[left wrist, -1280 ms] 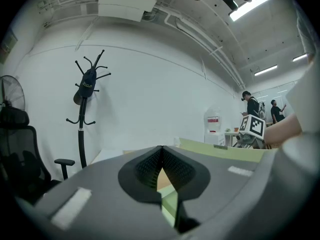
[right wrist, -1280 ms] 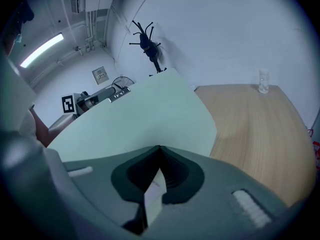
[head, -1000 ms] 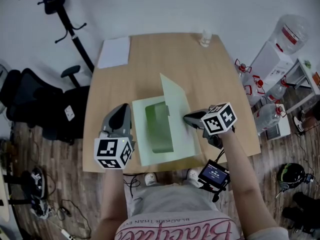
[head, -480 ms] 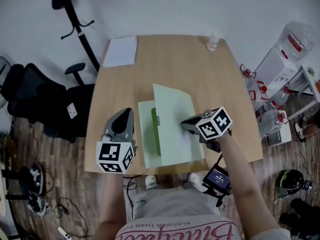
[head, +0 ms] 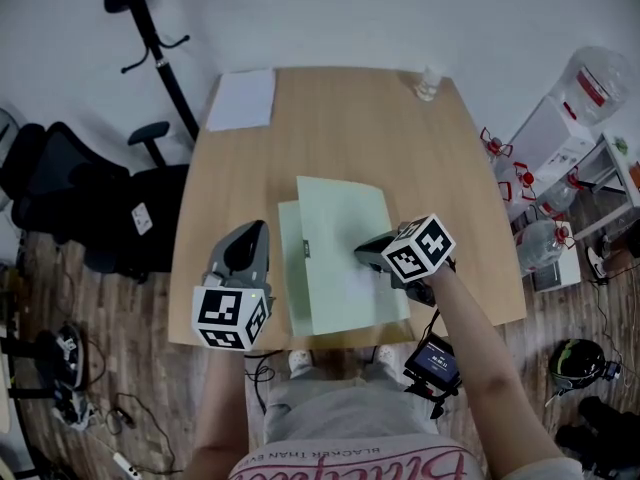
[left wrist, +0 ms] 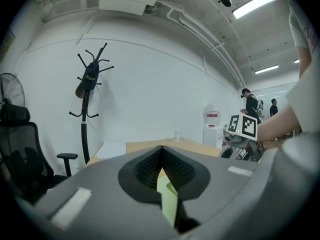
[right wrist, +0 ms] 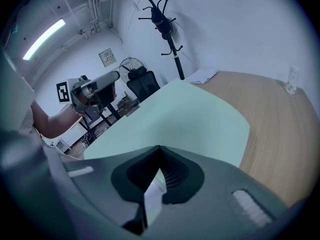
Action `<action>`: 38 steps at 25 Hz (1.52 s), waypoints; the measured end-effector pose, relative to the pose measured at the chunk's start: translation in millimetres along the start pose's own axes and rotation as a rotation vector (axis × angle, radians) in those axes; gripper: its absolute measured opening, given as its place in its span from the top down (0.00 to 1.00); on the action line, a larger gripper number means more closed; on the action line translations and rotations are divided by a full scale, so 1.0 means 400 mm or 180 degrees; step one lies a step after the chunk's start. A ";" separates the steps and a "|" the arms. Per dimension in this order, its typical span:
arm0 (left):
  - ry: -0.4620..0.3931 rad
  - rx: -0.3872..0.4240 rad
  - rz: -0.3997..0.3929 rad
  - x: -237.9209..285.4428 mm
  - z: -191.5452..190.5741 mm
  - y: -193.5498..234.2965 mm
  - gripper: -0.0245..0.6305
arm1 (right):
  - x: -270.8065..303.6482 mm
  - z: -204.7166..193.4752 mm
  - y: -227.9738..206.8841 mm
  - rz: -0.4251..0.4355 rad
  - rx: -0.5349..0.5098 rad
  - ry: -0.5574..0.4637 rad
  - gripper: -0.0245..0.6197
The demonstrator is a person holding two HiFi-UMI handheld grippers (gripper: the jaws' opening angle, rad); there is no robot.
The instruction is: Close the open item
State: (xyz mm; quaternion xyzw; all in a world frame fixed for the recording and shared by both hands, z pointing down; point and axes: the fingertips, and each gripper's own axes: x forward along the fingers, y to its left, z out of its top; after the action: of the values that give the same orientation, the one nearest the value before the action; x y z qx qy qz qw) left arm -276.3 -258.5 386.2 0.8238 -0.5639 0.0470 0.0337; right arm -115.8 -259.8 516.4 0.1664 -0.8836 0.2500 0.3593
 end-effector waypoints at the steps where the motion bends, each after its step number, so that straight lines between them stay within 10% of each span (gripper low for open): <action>1: 0.0014 0.0002 -0.0015 -0.001 -0.004 0.001 0.94 | 0.005 0.000 0.002 -0.0001 0.0005 0.0010 0.96; 38: 0.0147 -0.0046 -0.0361 -0.010 -0.089 0.045 0.94 | 0.182 -0.030 0.095 0.0026 0.0294 0.0107 0.96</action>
State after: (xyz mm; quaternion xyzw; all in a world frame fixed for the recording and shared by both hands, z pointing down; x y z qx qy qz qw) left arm -295.8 -257.5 421.2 0.8529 -0.5158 0.0599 0.0552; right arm -177.3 -230.5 563.9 0.1750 -0.8656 0.2947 0.3650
